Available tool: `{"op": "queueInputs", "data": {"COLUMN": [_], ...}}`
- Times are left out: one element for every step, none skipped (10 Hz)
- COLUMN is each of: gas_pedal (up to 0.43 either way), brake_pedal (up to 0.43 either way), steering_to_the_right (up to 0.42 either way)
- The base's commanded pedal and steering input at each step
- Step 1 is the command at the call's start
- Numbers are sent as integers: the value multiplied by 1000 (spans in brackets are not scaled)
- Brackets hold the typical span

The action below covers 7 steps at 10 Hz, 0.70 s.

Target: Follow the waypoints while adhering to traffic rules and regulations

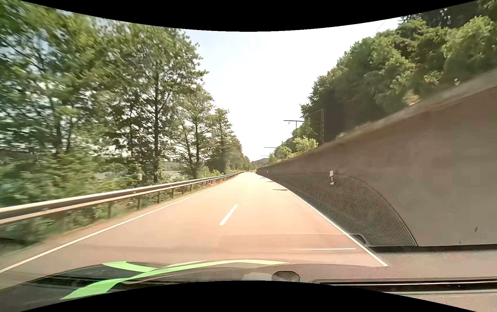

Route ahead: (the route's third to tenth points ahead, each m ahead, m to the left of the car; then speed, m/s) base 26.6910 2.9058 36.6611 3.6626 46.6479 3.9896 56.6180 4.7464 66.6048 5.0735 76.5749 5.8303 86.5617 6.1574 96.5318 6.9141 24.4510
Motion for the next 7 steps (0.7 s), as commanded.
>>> {"op": "queueInputs", "data": {"gas_pedal": [280,268,240,220,220,220,197], "brake_pedal": [0,0,0,0,0,0,0], "steering_to_the_right": [-7,-7,-7,-7,-7,-7,-8]}}
